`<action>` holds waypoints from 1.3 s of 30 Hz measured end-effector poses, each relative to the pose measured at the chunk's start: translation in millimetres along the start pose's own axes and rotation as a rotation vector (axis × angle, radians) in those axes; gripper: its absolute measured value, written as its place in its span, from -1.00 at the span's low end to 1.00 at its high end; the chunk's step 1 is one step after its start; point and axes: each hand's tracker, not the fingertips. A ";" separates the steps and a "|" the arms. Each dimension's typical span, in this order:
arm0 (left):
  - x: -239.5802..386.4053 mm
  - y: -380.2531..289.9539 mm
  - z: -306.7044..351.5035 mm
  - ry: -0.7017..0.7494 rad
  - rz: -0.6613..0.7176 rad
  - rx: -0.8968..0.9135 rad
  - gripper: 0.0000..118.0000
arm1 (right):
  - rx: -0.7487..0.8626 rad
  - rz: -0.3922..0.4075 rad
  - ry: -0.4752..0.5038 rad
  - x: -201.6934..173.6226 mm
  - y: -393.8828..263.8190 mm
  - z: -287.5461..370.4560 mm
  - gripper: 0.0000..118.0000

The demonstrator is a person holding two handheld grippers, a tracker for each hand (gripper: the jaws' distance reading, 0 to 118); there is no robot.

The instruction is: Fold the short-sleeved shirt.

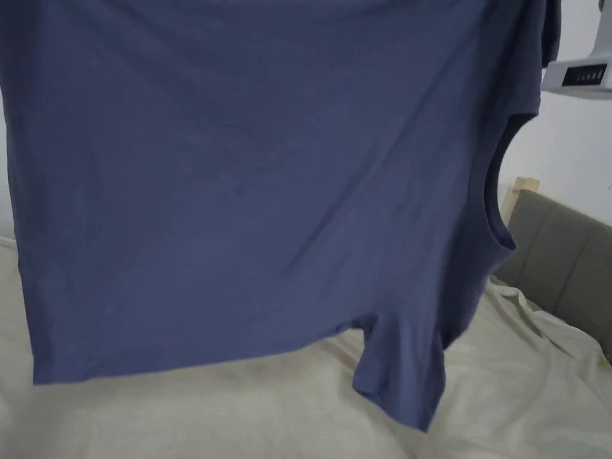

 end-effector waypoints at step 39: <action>-53.4 -418.0 274.4 -0.138 -0.036 -0.846 -0.91 | -0.737 -0.141 0.315 108.7 -461.6 308.1 -0.96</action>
